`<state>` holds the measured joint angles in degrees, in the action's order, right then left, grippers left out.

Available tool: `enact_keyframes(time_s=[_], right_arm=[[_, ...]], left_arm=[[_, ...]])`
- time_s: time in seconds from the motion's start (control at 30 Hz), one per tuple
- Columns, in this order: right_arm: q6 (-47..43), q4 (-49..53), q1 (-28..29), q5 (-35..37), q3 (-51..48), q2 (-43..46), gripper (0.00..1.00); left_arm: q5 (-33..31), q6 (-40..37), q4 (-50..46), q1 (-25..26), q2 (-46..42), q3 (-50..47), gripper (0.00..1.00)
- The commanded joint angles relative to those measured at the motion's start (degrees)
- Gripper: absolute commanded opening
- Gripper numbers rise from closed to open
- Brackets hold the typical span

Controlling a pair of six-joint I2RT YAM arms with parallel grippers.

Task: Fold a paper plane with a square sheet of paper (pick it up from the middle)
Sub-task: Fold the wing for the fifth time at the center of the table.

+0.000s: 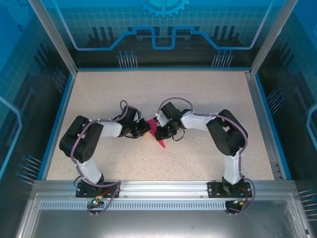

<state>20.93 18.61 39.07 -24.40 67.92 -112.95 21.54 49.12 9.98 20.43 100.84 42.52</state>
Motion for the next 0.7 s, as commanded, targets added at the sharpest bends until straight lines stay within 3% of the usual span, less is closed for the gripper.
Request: enact_keyframes(time_s=[0.0,0.67], right_arm=[[0.17,1.47,0.62,1.1,-0.36,-0.91,0.09],[-2.49,5.27,1.53,0.48,-11.4,5.98,0.09]], left_arm=[[-2.56,-1.49,-4.7,0.05,1.81,0.26,0.15],[-3.52,-1.4,-5.74,0.05,2.11,0.48,0.15]])
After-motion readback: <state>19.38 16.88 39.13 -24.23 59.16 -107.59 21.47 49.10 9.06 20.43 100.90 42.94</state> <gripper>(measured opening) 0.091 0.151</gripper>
